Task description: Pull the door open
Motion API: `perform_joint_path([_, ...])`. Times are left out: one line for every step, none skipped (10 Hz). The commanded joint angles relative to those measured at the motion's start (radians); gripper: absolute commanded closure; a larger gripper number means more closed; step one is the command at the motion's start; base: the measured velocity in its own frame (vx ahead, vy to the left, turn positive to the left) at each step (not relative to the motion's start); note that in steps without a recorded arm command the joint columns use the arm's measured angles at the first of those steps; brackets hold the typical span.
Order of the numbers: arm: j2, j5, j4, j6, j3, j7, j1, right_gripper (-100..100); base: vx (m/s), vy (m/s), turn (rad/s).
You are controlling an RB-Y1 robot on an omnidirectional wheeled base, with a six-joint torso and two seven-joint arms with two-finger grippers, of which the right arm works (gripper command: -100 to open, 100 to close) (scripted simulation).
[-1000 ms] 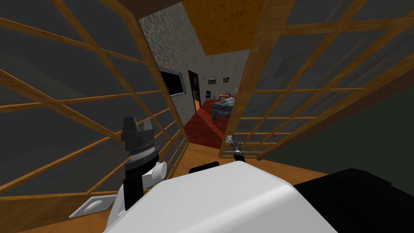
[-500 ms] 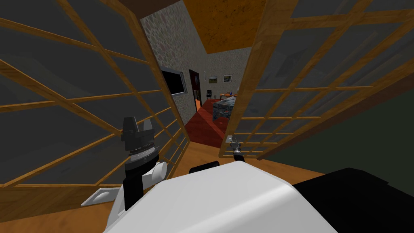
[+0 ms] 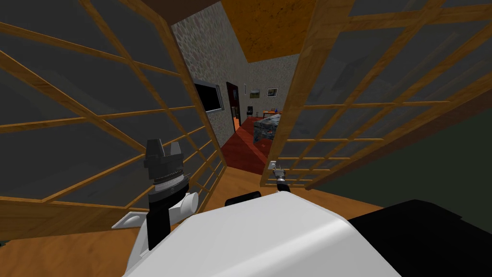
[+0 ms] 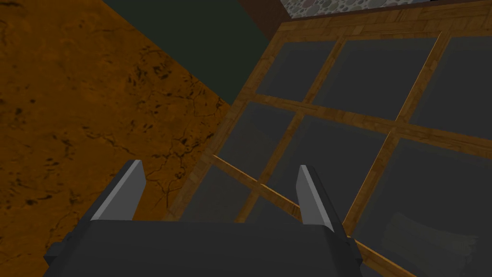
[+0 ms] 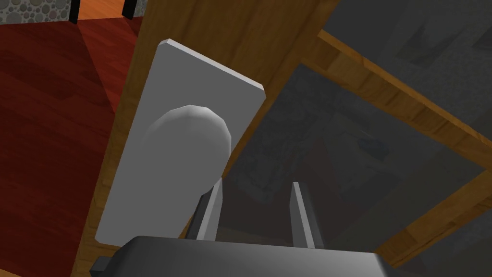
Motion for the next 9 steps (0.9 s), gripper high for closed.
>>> perform_joint_path([0.021,0.000,0.003,-0.018,0.027,-0.029,-0.020,-100,-0.049,-0.010,0.022])
perform_joint_path([0.024,-0.019,-0.001,-0.014,0.035,-0.069,-0.020,-100,-0.061,-0.010,0.065])
perform_joint_path([0.026,-0.039,-0.006,-0.010,0.042,-0.096,-0.020,-100,-0.089,-0.015,0.104])
perform_joint_path([0.026,-0.039,-0.006,-0.010,0.042,-0.109,-0.020,-100,-0.059,-0.004,0.041])
perform_joint_path([0.028,-0.057,-0.010,-0.007,0.050,-0.148,-0.020,-100,-0.045,0.005,0.013])
perform_joint_path([0.028,-0.057,-0.010,-0.007,0.050,-0.148,-0.020,-100,-0.040,0.000,0.016])
perform_joint_path([0.030,-0.074,-0.014,-0.004,0.057,-0.185,-0.020,-100,-0.049,-0.014,0.043])
perform_joint_path([0.032,-0.089,-0.017,-0.001,0.063,-0.210,-0.020,-100,-0.072,-0.024,0.068])
perform_joint_path([0.032,-0.089,-0.017,-0.001,0.063,-0.220,-0.020,-100,-0.051,-0.021,0.052])
